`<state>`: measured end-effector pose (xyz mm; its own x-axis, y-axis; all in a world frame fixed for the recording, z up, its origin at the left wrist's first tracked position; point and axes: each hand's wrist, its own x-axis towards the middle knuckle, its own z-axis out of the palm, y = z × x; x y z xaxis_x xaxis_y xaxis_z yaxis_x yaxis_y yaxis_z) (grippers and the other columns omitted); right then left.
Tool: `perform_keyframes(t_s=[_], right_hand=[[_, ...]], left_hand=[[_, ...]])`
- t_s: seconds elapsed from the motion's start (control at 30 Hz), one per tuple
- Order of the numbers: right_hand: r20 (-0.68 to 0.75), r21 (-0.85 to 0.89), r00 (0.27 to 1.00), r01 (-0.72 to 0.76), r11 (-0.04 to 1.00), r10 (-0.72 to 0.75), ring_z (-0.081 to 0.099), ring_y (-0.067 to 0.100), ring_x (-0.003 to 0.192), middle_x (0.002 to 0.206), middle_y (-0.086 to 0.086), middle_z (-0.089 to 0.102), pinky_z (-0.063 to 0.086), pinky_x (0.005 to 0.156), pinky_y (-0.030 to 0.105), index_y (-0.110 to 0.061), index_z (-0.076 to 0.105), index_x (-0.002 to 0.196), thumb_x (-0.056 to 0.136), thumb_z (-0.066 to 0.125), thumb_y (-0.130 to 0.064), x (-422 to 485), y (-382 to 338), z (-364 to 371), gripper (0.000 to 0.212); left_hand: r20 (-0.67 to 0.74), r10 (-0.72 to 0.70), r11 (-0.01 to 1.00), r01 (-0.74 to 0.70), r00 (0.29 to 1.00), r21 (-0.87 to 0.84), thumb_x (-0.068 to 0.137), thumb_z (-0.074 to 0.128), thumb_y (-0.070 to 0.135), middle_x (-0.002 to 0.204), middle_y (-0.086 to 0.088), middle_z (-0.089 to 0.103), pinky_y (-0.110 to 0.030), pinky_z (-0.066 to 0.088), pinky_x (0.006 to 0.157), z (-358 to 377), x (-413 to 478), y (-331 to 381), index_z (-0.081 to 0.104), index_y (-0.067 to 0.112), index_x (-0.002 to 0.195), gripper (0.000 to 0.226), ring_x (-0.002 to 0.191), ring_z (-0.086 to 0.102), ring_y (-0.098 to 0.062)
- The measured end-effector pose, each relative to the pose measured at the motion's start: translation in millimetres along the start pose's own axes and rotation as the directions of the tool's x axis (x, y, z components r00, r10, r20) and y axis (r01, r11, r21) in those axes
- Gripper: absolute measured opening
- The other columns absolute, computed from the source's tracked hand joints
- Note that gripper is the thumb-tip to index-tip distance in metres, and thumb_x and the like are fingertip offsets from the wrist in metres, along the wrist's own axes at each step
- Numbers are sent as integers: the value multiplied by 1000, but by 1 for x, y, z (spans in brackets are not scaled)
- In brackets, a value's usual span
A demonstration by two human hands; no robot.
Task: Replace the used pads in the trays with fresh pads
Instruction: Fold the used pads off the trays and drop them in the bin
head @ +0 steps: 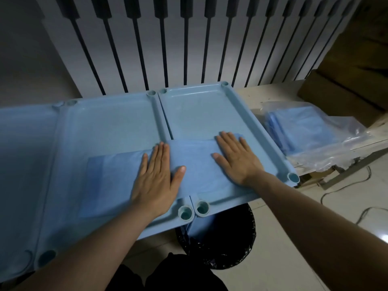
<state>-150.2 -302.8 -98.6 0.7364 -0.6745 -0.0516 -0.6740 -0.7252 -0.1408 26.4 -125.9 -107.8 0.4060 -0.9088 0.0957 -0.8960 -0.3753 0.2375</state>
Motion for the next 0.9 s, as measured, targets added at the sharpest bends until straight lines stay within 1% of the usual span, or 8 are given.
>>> perform_keyframes(t_s=[0.17,0.27,0.4,0.5,0.57,0.63,0.73,0.9], right_hand=[[-17,-77,992,-125,989,124,-15,14,148,162,-2,-11,-11,120,40,-20,-5,155,98,5,-55,2,17,-6,67],[-126,-140,985,-138,981,120,-12,21,149,163,5,-8,-10,120,43,-12,-4,155,103,19,-39,-2,-7,-12,62],[-240,98,949,-185,978,204,7,25,149,161,7,15,4,121,38,-9,15,153,98,41,-21,-8,-34,-17,62],[-220,199,971,-50,979,95,6,22,150,161,6,15,1,121,36,-10,18,153,101,39,-21,-2,-49,-18,57],[-170,395,985,60,917,8,4,17,150,161,2,14,-2,120,33,-13,19,153,104,34,-23,3,-68,-15,53],[-87,501,996,42,865,2,3,11,149,162,-1,14,-4,120,31,-16,17,154,105,29,-29,7,-84,-5,52],[-56,299,998,7,954,10,-1,9,149,162,-4,10,-7,120,33,-19,12,155,105,21,-37,10,-90,12,54],[-49,234,999,-7,972,19,-4,7,148,162,-7,6,-9,120,34,-22,10,155,105,17,-39,10,-88,14,54]], left_hand=[[-3,-5,1000,5,1000,0,81,-21,63,160,-2,-17,-37,-10,120,0,-1,0,-22,13,148,83,146,-18,-9],[-1,-8,1000,8,1000,1,81,-23,63,160,-2,-17,-38,-9,121,0,-1,1,-22,13,147,83,146,-19,-9],[21,-18,1000,18,1000,13,82,-19,63,160,-3,-16,-38,-9,120,-3,-1,3,-21,12,148,84,146,-18,-10],[23,-31,1000,31,999,5,85,-15,62,160,-3,-16,-38,-9,120,-4,-1,4,-20,11,149,82,146,-18,-10],[24,-37,999,37,999,9,86,-15,62,160,-4,-16,-38,-9,120,-5,0,5,-20,11,148,81,146,-18,-10],[23,-48,999,48,999,11,84,-16,61,160,-3,-16,-38,-9,120,-5,0,6,-21,12,147,80,146,-18,-10],[33,-58,998,58,998,0,79,-20,62,160,-1,-16,-37,-10,120,-6,0,4,-21,14,147,83,146,-18,-9],[53,-55,994,50,997,92,83,-18,61,161,1,-14,-39,-10,120,-13,-4,-27,-10,16,152,84,146,-19,-10]])
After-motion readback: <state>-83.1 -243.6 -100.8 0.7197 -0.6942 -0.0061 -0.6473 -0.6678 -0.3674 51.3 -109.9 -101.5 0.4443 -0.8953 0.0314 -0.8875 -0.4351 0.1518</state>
